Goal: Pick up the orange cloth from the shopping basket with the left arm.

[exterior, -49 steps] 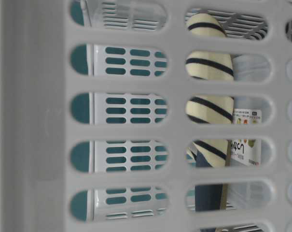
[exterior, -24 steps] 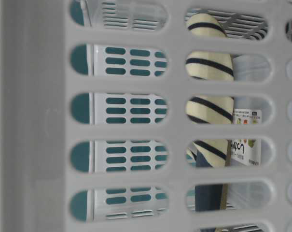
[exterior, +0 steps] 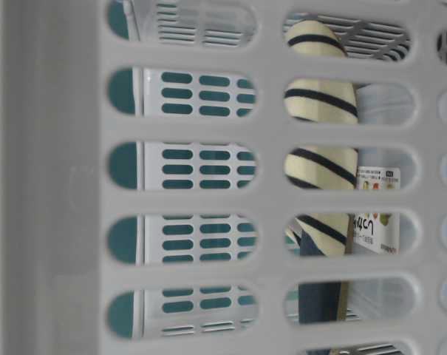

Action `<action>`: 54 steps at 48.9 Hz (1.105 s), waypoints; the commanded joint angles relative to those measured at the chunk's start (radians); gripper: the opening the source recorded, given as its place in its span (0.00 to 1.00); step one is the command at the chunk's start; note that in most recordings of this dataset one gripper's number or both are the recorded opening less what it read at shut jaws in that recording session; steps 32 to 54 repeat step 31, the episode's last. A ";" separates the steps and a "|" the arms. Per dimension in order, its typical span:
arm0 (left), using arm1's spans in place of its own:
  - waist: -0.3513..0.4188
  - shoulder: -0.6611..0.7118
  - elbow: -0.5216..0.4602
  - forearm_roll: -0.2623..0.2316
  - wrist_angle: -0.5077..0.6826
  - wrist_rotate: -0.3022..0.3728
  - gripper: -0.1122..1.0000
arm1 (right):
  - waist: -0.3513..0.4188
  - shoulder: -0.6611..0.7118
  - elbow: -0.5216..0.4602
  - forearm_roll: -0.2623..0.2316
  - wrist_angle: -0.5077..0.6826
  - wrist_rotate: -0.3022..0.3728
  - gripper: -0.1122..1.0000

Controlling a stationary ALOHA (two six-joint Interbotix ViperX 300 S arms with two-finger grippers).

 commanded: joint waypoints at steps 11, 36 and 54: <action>-0.009 -0.020 0.034 0.003 -0.023 0.003 0.24 | -0.002 0.005 -0.003 0.005 -0.005 0.002 0.10; -0.011 -0.025 0.044 0.003 -0.028 -0.002 0.24 | -0.002 0.005 -0.003 0.005 -0.005 0.002 0.10; -0.011 -0.025 0.044 0.003 -0.028 -0.002 0.24 | -0.002 0.005 -0.003 0.005 -0.005 0.002 0.10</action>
